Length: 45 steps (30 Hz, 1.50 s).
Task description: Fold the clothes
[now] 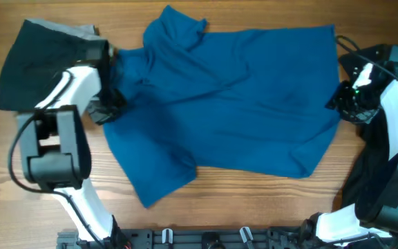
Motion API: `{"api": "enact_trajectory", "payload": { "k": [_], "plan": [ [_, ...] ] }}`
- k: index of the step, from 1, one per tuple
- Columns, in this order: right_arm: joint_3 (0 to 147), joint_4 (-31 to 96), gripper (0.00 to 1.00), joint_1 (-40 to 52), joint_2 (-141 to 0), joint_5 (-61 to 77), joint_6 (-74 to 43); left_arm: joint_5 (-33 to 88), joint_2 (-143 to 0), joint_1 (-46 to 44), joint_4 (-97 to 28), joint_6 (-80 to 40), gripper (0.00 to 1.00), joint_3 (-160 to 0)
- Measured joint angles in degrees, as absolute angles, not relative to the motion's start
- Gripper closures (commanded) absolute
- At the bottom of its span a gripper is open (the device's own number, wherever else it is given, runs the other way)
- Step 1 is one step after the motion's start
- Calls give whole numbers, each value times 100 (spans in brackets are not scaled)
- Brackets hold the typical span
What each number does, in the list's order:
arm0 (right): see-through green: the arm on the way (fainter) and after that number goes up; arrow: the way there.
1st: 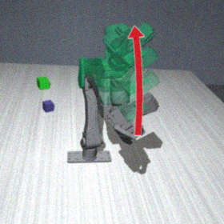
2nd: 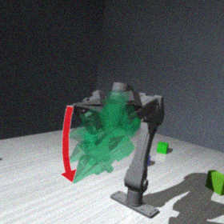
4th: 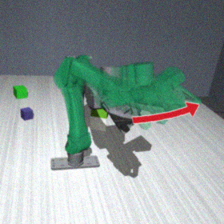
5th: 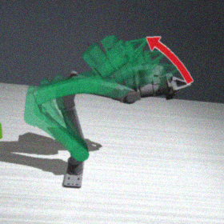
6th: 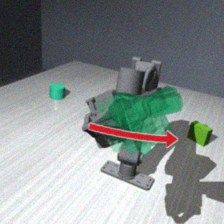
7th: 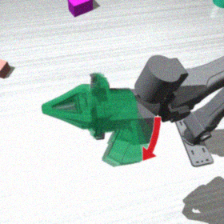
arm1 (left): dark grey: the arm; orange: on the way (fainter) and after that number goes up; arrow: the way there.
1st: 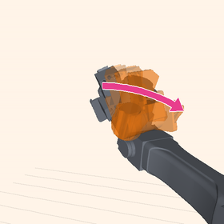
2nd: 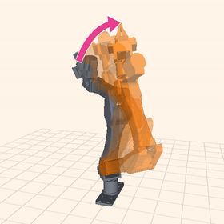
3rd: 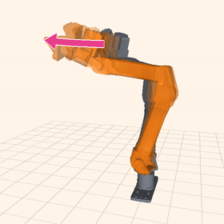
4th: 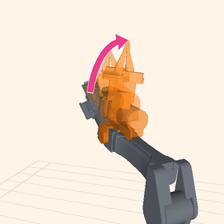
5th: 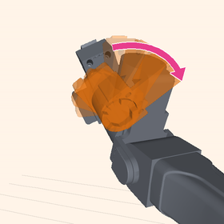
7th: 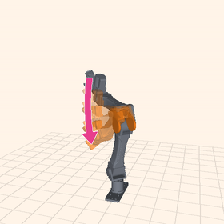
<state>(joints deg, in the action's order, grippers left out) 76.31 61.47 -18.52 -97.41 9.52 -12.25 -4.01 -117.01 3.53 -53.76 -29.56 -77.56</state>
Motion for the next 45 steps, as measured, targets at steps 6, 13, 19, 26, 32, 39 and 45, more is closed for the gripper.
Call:
{"api": "enact_trajectory", "payload": {
  "k": [6, 13, 19, 26, 32, 39, 45],
  "plan": [
    [7631, 5290, 87, -1702, -9754, 821, -1020, -412, -11686, 972, -5218, -3039, 96, -7738],
    [7631, 4759, 96, -1437, -11059, 854, -978, -405, -11679, 972, -5205, -3039, 94, -7732],
    [7832, 3522, 96, -1321, -11900, 910, -1931, -397, -11666, 982, -5196, -3033, 85, -7708],
    [8709, 2812, 76, -1321, -12523, 1466, -1850, 346, -11662, 1129, -4984, -2705, 82, -7765],
    [9585, 6040, 61, -1319, -11751, 1621, -1216, 814, -11566, 1127, -4853, -2453, 78, -7787],
    [8628, 7524, 57, -401, -11354, 1138, -762, 934, -11185, 1120, -4880, -2375, 76, -7787],
    [7550, 6960, 53, 204, -11360, 648, -895, 937, -11185, 1120, -5072, -2147, 76, -7787]
  ]
}}
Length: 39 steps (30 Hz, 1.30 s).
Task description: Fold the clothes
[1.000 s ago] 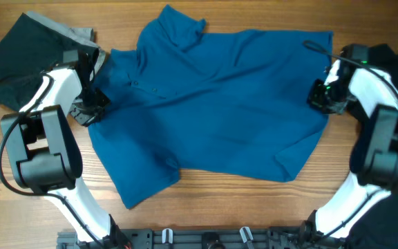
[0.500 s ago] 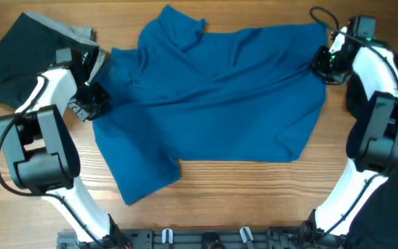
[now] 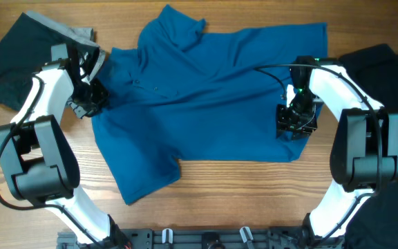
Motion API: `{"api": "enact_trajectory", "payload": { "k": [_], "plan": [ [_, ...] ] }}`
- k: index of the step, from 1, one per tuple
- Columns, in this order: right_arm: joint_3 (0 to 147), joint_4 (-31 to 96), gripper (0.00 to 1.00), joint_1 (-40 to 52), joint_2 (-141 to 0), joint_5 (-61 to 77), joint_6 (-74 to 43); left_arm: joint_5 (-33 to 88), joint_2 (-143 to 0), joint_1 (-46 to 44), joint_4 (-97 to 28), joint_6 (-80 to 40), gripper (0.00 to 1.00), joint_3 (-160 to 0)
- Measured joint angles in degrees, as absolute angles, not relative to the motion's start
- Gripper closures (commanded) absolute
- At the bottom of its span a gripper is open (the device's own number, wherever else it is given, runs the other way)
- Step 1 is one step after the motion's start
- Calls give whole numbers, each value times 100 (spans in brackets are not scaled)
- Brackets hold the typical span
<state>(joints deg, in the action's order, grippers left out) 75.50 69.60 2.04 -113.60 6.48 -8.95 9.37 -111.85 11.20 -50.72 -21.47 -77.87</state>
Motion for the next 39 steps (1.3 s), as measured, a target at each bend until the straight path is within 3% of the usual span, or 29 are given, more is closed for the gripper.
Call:
{"api": "enact_trajectory", "payload": {
  "k": [5, 7, 10, 11, 14, 21, 26, 33, 39],
  "plan": [
    [7546, 6930, 51, 318, -11360, 652, -891, 937, -11185, 1120, -5076, -2086, 76, -7787],
    [7544, 6886, 43, 497, -11360, 611, -893, 937, -11185, 1120, -5078, -2080, 76, -7787],
    [7284, 6643, 43, 661, -11360, 261, -1046, 937, -11185, 1120, -5129, -2062, 77, -7787],
    [7199, 6611, 46, 661, -11360, 180, -1072, 937, -11185, 1120, -5157, -2060, 77, -7787],
    [7142, 6523, 83, 657, -11360, -10, -1177, 937, -11185, 1120, -5183, -2016, 77, -7787],
    [7146, 7196, 96, 565, -11166, -650, -1581, 937, -11185, 1120, -5183, -1953, 76, -7787],
    [7150, 7509, 95, -145, -10831, -836, -2193, 937, -11185, 1120, -5186, -1933, 76, -7787],
    [7150, 7592, 61, -1623, -10831, -814, -2676, 937, -11185, 1120, -5186, -1898, 76, -7787],
    [7203, 7559, 62, -2261, -10831, -405, -2283, 998, -11185, 1120, -5227, -1706, 76, -7787]
  ]
}}
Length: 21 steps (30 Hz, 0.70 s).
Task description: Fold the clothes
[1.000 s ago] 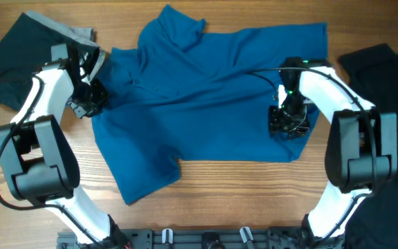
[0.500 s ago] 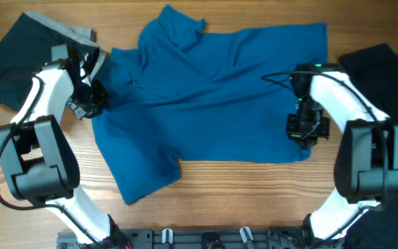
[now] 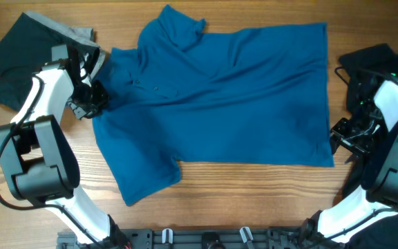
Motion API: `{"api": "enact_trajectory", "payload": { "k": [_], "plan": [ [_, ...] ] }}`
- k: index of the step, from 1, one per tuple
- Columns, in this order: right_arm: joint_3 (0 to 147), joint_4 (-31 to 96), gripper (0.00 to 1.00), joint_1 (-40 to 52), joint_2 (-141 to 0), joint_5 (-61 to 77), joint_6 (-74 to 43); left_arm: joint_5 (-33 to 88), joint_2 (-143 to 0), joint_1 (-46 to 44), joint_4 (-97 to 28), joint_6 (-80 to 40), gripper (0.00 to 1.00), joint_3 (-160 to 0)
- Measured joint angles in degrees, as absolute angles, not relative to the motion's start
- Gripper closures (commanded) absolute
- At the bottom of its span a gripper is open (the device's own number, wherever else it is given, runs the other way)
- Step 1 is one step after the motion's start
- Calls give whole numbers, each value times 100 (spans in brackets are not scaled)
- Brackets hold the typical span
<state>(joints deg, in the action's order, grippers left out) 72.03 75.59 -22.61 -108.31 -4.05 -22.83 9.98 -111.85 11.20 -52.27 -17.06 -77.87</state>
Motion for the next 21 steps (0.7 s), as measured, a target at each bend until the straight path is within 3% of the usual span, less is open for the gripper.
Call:
{"api": "enact_trajectory", "payload": {
  "k": [2, 6, 14, 21],
  "plan": [
    [7295, 7199, 68, -2204, -10827, 156, -1817, 1168, -11185, 1120, -5229, -1553, 76, -7787],
    [7332, 6226, 93, -1782, -10746, 1033, -1282, 2104, -11054, 1120, -5312, -1011, 75, -7787],
    [5833, 4257, 96, -1389, -10473, 1540, -2097, 2624, -10202, 1114, -4880, -659, 71, -7795],
    [5527, 5210, 94, -1745, -10230, 849, -3068, 2226, -10202, 781, -4821, -617, 70, -7795]
  ]
}}
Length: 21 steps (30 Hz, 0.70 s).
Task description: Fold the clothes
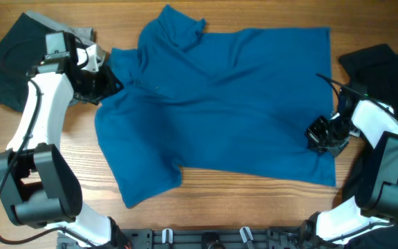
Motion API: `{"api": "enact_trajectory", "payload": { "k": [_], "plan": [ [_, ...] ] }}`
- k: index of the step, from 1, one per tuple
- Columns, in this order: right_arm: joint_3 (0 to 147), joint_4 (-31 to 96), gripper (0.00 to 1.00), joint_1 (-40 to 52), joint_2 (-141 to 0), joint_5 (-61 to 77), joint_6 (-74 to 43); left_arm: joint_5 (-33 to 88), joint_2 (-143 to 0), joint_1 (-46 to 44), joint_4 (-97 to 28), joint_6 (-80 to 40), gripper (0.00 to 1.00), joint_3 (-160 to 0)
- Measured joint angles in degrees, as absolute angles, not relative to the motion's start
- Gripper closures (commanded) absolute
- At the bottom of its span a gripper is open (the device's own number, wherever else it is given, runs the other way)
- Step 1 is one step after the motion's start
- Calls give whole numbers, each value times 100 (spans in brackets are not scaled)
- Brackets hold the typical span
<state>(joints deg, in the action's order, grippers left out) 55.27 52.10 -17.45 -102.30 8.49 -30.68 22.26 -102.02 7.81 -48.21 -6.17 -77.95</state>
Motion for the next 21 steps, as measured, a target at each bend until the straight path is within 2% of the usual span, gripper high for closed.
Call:
{"api": "enact_trajectory", "payload": {
  "k": [4, 7, 10, 16, 18, 21],
  "plan": [
    [5570, 5433, 81, -1846, -10224, 473, -2902, 1809, -10202, 320, -4517, -600, 68, -7795],
    [5745, 5513, 77, -1870, -10175, 242, -2615, 1389, -10226, -64, -4034, -593, 76, -7795],
    [5996, 5596, 74, -1898, -9625, 283, -2338, 1184, -10449, -386, -3485, -530, 85, -7797],
    [6101, 5404, 73, -1898, -8545, 1020, -1651, 1066, -11817, -604, -1949, -519, 89, -7808],
    [6101, 5384, 73, -1896, -8536, 1334, -1452, 1048, -12193, -585, -1516, -521, 85, -7843],
    [6101, 5310, 73, -1828, -8532, 1549, -1350, 1041, -12394, -578, -899, -537, 75, -7883]
  ]
}}
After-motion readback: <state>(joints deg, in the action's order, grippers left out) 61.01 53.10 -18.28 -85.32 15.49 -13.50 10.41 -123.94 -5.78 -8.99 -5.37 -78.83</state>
